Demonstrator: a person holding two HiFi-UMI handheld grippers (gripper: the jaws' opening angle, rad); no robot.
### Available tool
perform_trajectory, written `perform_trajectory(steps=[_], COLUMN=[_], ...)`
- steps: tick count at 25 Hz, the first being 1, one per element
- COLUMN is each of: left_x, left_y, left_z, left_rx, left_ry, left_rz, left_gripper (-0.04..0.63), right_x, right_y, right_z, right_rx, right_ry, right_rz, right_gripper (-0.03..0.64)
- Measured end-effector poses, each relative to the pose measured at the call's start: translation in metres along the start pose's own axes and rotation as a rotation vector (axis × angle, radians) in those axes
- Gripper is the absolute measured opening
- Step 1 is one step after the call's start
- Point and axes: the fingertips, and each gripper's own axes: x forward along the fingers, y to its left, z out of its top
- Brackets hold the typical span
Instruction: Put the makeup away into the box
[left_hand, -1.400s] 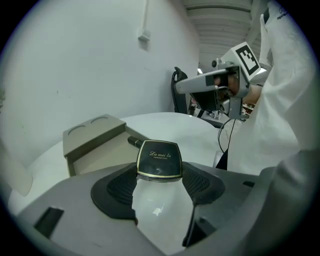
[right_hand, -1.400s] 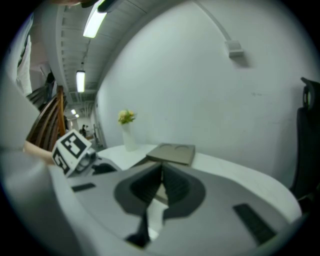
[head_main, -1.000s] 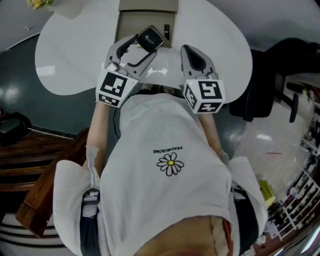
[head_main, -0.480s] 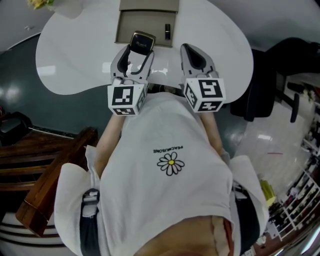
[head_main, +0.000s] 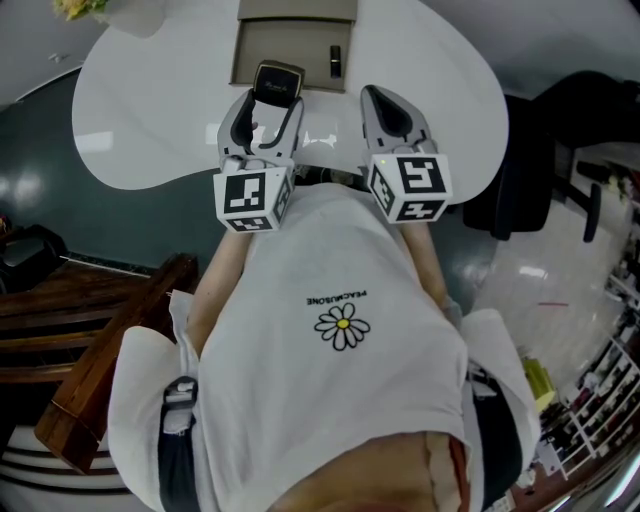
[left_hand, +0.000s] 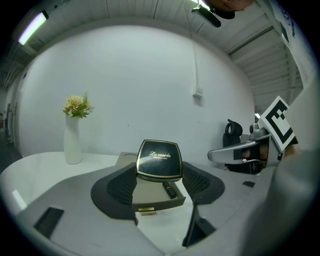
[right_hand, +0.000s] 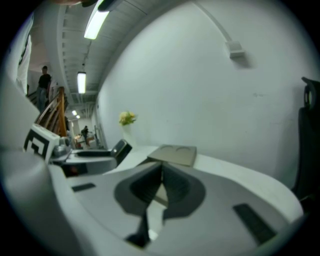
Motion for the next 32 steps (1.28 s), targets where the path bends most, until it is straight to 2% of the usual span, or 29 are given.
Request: perform_trajectory(steps=[4,6,9,12,13,17,19,22,26,29,32], left_x=[0.007,0.019,0.05,0.089,0.102,0.136,0.142,0.147,0.144,0.146,0.152], left_y=[0.001,0.003,0.008,0.008,0.009,0.02,0.019,0.018,0.023,0.024,0.026], left_z=[-0.001,-0.005,-0.021,-0.046,-0.056,-0.085,-0.105,-0.119,-0.14,-0.147,-0.144], left_rx=[-0.001,0.024,0.055,-0.037,-0.04,0.074,0.071,0.076,0.134,0.127,0.094], left_ry=[0.021,0.071,0.228,0.42,0.476,0.611,0.692,0.767,0.921,0.978,0.953], left_rz=[-0.013,-0.019,-0.045,-0.076,-0.073,-0.029,-0.044,-0.072,-0.091,-0.115,-0.107], left_gripper=[0.299,0.298,0.298,0.299,0.299,0.299,0.299,0.299,0.299,0.299,0.299], right_x=[-0.001,-0.002,-0.003,-0.005,-0.007,-0.014,-0.018,-0.025,-0.03,-0.033,-0.035], right_y=[0.001,0.0,-0.002,-0.006,-0.007,-0.01,-0.013,-0.021,-0.029,-0.032,-0.034], right_z=[-0.001,-0.002,-0.005,-0.007,-0.007,-0.005,-0.006,-0.009,-0.012,-0.014,-0.014], right_rx=[0.0,-0.001,0.006,0.015,0.018,0.029,0.034,0.048,0.066,0.074,0.08], right_ry=[0.001,0.001,0.006,0.008,0.006,-0.009,-0.011,-0.01,-0.01,-0.011,-0.013], right_rz=[-0.004,-0.006,-0.014,-0.031,-0.036,-0.06,-0.077,-0.106,-0.135,-0.15,-0.161], right_gripper=[0.031,0.031,0.031,0.031,0.031,0.031,0.031,0.031,0.031,0.031,0.031])
